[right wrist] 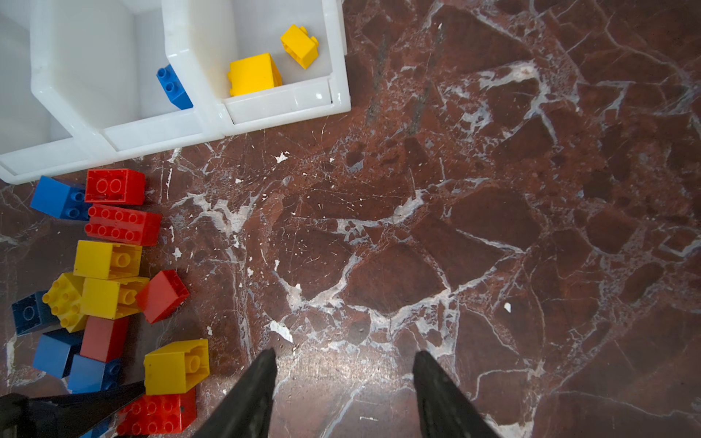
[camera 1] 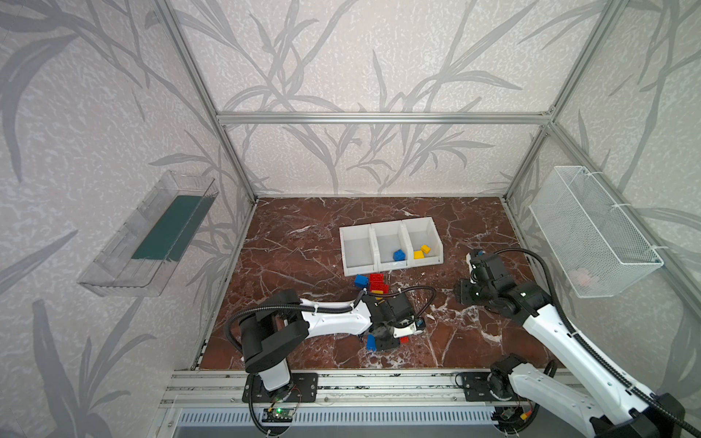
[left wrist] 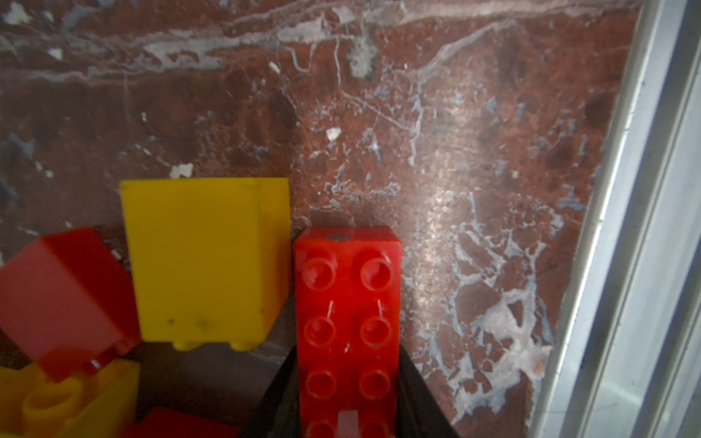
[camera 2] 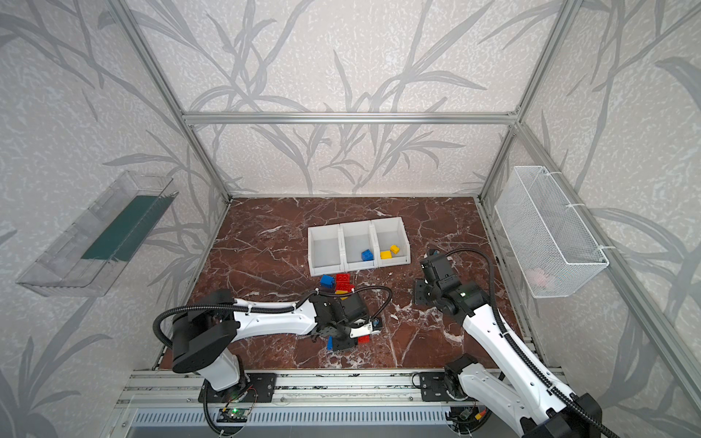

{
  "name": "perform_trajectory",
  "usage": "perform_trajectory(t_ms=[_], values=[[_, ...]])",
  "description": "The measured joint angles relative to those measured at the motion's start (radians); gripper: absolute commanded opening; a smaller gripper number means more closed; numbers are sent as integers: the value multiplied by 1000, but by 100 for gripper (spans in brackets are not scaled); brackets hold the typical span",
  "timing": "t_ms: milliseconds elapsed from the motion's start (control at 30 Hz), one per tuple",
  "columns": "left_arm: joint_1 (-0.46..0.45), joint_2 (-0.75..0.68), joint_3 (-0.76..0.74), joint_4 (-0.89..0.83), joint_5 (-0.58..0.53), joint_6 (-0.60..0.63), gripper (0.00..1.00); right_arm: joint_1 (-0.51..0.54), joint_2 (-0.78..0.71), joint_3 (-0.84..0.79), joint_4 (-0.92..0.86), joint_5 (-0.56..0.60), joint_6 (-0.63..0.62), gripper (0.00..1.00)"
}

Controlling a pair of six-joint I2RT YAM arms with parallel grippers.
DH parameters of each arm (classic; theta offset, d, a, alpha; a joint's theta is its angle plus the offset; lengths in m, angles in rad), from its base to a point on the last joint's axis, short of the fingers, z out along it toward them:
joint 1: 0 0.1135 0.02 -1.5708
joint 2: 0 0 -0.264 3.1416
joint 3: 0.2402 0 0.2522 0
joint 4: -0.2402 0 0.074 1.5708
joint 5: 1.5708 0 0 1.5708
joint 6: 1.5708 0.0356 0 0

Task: Sort the legos into containers by color
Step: 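Carry the red brick into the compartment nearest the left arm and release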

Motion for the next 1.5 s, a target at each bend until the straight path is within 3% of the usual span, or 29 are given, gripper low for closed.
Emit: perform_trajectory(t_ms=[200,400,667,867,1033,1200,1367,1500], values=[[10,-16,0,36,-14,-44,27,-3,-2,0,-3,0,0,59],[73,-143,-2,102,-60,-112,25,-9,-2,0,-7,0,-1,59],[351,-275,0,232,-116,-198,25,-13,-2,5,-11,0,-5,58],[534,-178,69,229,-195,-273,25,-13,-1,5,-11,-2,-5,58],[584,-83,124,222,-227,-321,25,-13,-1,5,-11,-4,-5,58],[600,-15,163,210,-244,-354,32,-13,-1,5,-11,-11,-5,58],[604,0,166,206,-253,-381,51,-13,-1,5,-11,-12,-4,58],[604,0,166,206,-260,-399,57,-13,1,4,-6,-19,-4,59]])
